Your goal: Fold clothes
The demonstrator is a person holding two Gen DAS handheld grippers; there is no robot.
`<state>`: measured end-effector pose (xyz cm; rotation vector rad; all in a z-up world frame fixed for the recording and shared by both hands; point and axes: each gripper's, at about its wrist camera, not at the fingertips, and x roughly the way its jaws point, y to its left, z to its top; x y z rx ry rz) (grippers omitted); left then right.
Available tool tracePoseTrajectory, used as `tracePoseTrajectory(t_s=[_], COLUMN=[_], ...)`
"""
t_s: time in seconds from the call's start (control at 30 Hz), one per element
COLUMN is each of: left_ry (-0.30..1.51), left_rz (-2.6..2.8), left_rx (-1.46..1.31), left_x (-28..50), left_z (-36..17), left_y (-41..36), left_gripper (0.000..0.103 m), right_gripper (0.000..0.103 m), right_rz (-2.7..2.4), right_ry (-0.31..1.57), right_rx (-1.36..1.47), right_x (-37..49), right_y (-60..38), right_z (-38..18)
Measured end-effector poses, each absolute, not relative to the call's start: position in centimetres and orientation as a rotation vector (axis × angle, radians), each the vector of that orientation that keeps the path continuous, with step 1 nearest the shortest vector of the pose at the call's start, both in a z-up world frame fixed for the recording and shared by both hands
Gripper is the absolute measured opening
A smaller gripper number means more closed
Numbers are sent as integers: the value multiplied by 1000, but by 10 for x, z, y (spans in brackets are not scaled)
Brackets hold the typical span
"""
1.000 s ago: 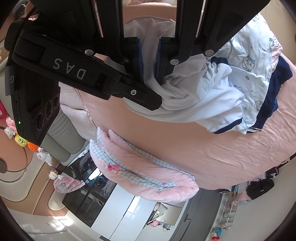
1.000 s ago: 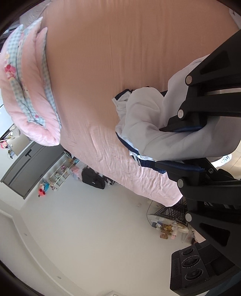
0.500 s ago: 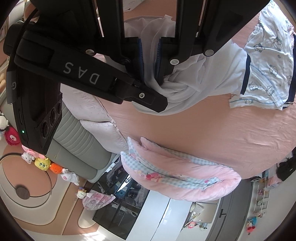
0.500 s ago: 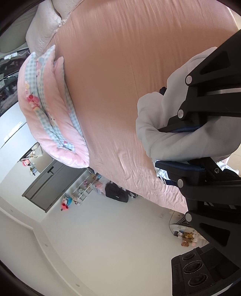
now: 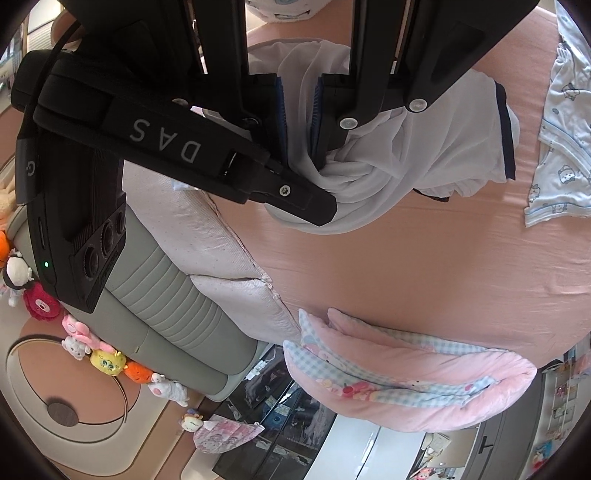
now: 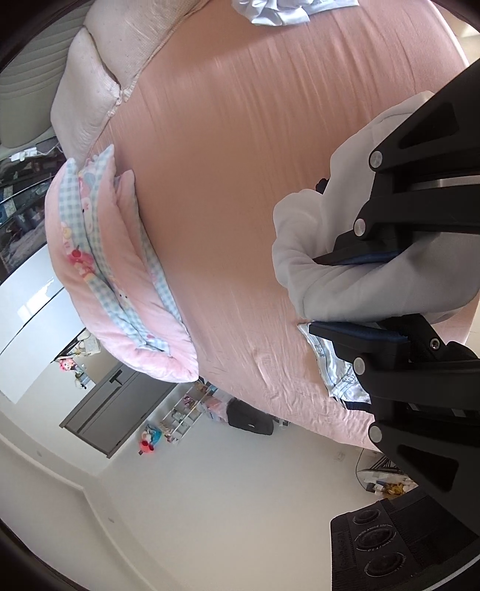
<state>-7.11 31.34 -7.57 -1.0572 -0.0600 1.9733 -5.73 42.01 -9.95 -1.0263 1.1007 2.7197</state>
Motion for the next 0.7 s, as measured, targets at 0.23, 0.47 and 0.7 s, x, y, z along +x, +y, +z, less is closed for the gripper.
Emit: tracePoseTrajectory(t_s=[0.23,0.47,0.7], left_ry=[-37,42,86], left_rz=[1918,1965,1959], left_rx=[-1212,-1291,-1359], left_x=[-71,-81,-86], left_z=[-113,-128,-135], left_y=[318,313,299], left_gripper=[9,12,12], right_gripper=[27,26,26], right_rz=[2631,2566,2535], right_ry=[1126,1104,879], right_rx=[-1155,-1215,-1276], right_x=[-46,-40,-44], right_y=[438,450,447], right_z=[-144,-166,-167])
